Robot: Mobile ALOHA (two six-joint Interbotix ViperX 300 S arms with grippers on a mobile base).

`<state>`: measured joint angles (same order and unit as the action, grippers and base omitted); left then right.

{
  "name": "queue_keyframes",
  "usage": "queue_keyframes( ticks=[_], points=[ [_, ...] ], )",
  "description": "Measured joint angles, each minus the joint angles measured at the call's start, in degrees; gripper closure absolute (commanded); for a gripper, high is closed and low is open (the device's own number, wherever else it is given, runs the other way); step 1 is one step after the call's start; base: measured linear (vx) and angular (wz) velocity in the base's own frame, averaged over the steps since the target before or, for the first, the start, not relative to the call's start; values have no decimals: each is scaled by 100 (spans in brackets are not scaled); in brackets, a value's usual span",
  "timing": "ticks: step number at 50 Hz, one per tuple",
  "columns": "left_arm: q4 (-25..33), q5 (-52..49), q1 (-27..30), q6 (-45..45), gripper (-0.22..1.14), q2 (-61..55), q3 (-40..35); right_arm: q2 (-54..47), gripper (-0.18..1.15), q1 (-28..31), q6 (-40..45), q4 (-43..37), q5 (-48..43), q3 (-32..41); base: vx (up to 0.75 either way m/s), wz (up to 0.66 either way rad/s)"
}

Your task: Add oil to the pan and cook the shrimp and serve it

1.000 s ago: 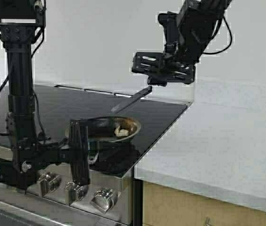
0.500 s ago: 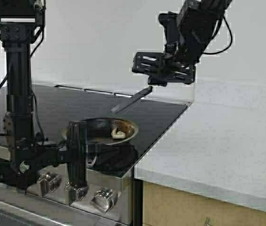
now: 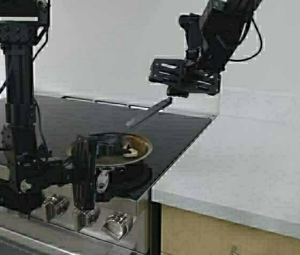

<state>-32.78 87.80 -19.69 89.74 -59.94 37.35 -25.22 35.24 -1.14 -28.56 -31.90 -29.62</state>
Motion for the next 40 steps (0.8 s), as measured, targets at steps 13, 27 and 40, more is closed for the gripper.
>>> queue_keyframes(
  ticks=[13, 27, 40],
  points=[
    [9, -167, 53, -334, -11, 167, 360, 0, 87, -9, 0, 0, 0, 0, 0, 0],
    [26, -360, 659, -1371, -11, 694, 1274, 0, 87, 0, 0, -9, -9, -9, 0, 0],
    [149, -589, 1020, -2268, -11, 1740, 2171, 9, 87, -44, 35, -158, 0, -9, 0, 0]
  ],
)
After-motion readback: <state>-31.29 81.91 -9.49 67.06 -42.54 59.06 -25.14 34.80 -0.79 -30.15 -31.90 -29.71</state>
